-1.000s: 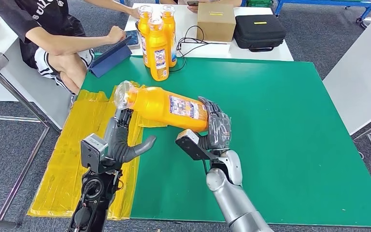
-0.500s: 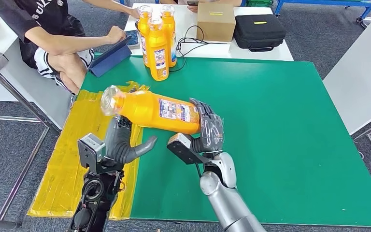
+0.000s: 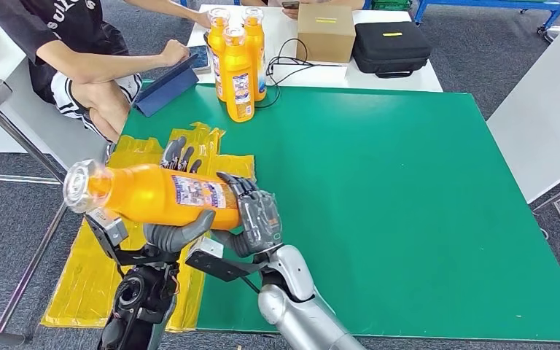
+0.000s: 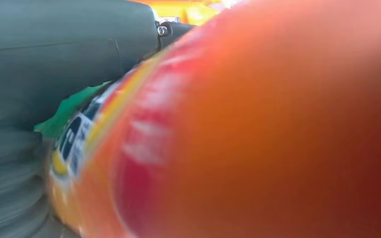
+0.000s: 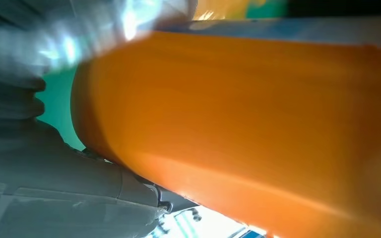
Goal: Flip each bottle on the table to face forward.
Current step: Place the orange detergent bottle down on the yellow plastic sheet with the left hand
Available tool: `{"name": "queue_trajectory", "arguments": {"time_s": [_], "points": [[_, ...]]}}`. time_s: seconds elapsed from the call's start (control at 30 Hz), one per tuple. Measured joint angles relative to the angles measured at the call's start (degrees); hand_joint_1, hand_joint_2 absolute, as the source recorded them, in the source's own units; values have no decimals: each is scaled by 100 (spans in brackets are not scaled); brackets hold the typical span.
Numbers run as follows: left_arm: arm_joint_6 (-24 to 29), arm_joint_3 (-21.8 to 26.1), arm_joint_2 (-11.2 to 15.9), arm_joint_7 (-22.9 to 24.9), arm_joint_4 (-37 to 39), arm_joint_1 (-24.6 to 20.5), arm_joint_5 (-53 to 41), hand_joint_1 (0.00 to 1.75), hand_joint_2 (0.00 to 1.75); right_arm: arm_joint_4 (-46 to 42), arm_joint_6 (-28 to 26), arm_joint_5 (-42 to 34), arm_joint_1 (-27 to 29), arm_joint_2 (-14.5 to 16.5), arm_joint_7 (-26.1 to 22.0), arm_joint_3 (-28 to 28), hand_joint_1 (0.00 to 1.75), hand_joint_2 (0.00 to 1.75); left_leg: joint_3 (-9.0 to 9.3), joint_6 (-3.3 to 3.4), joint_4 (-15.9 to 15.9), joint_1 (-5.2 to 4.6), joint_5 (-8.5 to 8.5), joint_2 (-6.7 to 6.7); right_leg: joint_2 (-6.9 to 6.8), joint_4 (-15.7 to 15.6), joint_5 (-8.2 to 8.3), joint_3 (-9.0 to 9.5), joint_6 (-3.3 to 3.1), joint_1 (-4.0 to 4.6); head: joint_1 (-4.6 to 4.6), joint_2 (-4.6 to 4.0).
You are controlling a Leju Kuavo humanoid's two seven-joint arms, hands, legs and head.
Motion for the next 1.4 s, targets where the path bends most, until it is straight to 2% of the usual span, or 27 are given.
{"name": "queue_trajectory", "arguments": {"time_s": [0.17, 0.4, 0.43, 0.53, 0.57, 0.6, 0.8, 1.17, 1.2, 1.3, 1.33, 1.4], "points": [[-104, 224, 78, -45, 0, 157, 245, 0, 175, 164, 69, -275, -68, 0, 27, 532, 175, 175, -2, -1, 0, 0, 0, 0, 0, 0, -1, -6, -1, 0, -1, 0], [-108, 369, 99, -81, 0, 242, 332, 0, 175, 275, 102, -436, -117, 0, 40, 771, 175, 175, -4, -1, 0, 0, -1, 4, 0, 0, -1, -9, -1, -1, -1, 0], [-98, 391, 99, -87, -1, 254, 387, 8, 175, 290, 111, -491, -132, 0, 40, 818, 175, 175, -4, -1, 0, -1, -1, 5, 1, 0, 0, -9, -1, 0, -1, 0], [40, 469, 98, -111, -23, 293, 640, 134, 175, 351, 139, -720, -215, 1, 54, 1004, 175, 175, -4, -1, 0, 0, -1, 9, 2, 0, 0, -10, -1, 0, -2, 0], [117, 498, 95, -123, -44, 311, 732, 170, 175, 375, 161, -818, -254, 2, 59, 1073, 175, 175, -3, -1, 0, 0, 0, 13, 3, 0, 0, -11, -1, 0, -2, 0], [199, 525, 90, -139, -69, 331, 818, 175, 175, 397, 194, -927, -295, 2, 62, 1136, 175, 175, -3, -1, 0, 0, 0, 16, 4, 0, 0, -12, -1, 0, -2, 0], [580, 617, 34, -277, -217, 371, 1050, 175, 175, 513, 302, -1418, -534, 15, 45, 1399, 175, 175, -4, -1, 0, 0, 0, 23, 8, 0, 0, -13, -1, 0, -1, 0], [1057, 605, -1, -483, -468, 389, 1007, 175, 175, 604, 304, -1624, -744, 88, 48, 1577, 175, 175, -4, -1, 0, 0, 0, 26, 12, 0, 1, -13, -1, 0, -1, 1], [1089, 602, -1, -497, -485, 389, 998, 175, 175, 608, 291, -1633, -756, 92, 45, 1582, 140, 175, -4, -1, 0, 0, 0, 26, 12, 0, 1, -13, -1, 0, -1, 1], [1226, 588, -2, -555, -529, 386, 939, 175, 175, 623, 251, -1587, -773, 96, -8, 1560, 9, 175, -3, -1, 0, 0, 0, 26, 12, 0, 1, -14, -1, 0, -2, 0], [1335, 582, -4, -590, -548, 376, 884, 175, 175, 626, 235, -1529, -765, 95, -57, 1526, 0, 175, -3, -1, 0, 0, 0, 26, 13, 0, 1, -13, -1, 0, -2, 0], [1744, 577, -6, -707, -587, 342, 587, 175, 175, 613, 188, -1396, -692, 84, -210, 1422, 0, 175, -3, -1, 0, 0, 0, 25, 12, 0, 1, -12, -1, 0, -1, 0]]}}
